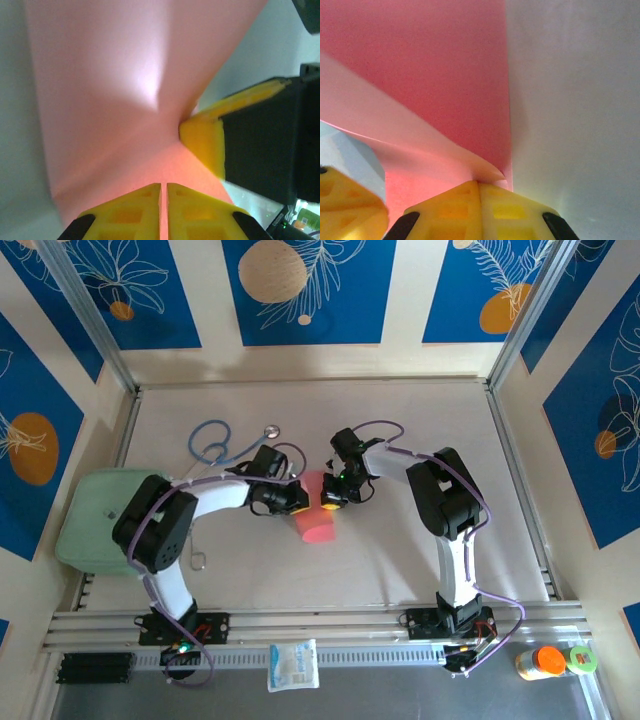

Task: Fold a paper plane with a square sheet of paper (pick it up from the middle)
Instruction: First fold the square sheet of paper in half at the center of the table.

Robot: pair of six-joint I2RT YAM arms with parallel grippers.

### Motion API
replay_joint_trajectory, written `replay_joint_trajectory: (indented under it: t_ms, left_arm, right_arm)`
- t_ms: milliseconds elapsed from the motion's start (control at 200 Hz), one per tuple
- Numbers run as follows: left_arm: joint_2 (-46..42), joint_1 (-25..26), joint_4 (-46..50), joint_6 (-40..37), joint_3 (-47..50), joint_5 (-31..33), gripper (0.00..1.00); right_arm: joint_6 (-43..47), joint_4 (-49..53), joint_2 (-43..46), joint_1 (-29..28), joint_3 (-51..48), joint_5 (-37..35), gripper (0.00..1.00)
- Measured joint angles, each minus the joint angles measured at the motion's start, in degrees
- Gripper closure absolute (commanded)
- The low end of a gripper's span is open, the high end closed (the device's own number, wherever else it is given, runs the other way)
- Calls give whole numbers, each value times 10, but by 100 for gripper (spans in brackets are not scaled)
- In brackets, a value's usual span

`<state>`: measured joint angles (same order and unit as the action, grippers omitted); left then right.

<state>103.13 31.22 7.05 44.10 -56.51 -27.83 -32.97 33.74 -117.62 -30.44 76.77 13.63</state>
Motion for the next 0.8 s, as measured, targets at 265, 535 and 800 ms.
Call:
replay_joint_trajectory:
  t_ms: [265, 535, 800]
  left_arm:
    - [47, -9, -11, 4, -13, 11, 88]
    - [17, -51, -50, 3, 44, -10, 88]
    - [-15, -63, -32, -20, 49, -7, 88]
  right_arm:
    - [0, 0, 0, 0, 0, 0, 93]
    - [5, 7, -3, -1, 5, -3, 93]
    - [11, 12, -4, -3, 9, -11, 93]
